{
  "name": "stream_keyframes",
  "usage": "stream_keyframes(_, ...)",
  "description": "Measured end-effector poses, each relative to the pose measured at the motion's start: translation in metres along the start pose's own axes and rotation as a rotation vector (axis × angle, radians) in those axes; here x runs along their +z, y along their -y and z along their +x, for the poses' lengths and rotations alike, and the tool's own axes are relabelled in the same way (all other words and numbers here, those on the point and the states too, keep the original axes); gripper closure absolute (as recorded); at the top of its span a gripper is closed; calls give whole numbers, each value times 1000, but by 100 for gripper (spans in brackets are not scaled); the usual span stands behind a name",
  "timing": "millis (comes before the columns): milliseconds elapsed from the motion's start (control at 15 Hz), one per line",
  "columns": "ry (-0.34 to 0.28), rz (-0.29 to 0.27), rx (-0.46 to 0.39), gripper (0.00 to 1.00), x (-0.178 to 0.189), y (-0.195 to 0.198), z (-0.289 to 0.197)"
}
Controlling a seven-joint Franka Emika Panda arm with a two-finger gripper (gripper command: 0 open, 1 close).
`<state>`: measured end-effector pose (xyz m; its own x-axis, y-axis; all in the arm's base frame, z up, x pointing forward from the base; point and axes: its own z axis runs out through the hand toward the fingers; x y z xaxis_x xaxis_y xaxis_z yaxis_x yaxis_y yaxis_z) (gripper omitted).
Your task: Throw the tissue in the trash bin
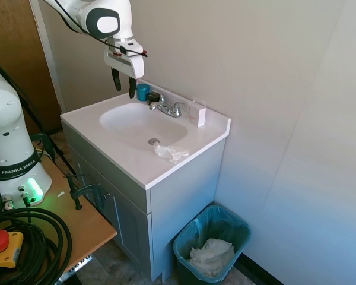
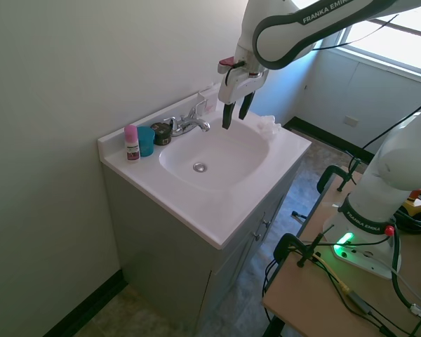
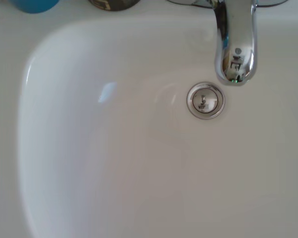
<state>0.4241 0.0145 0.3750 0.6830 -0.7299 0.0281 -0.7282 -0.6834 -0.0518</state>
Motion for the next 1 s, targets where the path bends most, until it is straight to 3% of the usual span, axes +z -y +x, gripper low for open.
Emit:
stream_keyframes(133, 4, -7, 4, 0, 1, -2, 2)
stream_keyframes(267, -31, 14, 51, 0, -5, -19, 24)
stream_keyframes(533, -108, 48, 223, 0, -9, -110, 94)
stream_keyframes(733, -91, 36, 272, 0, 15, -164, 117)
stream_keyframes(1000, -74, 11, 298, 0, 77, -173, 136)
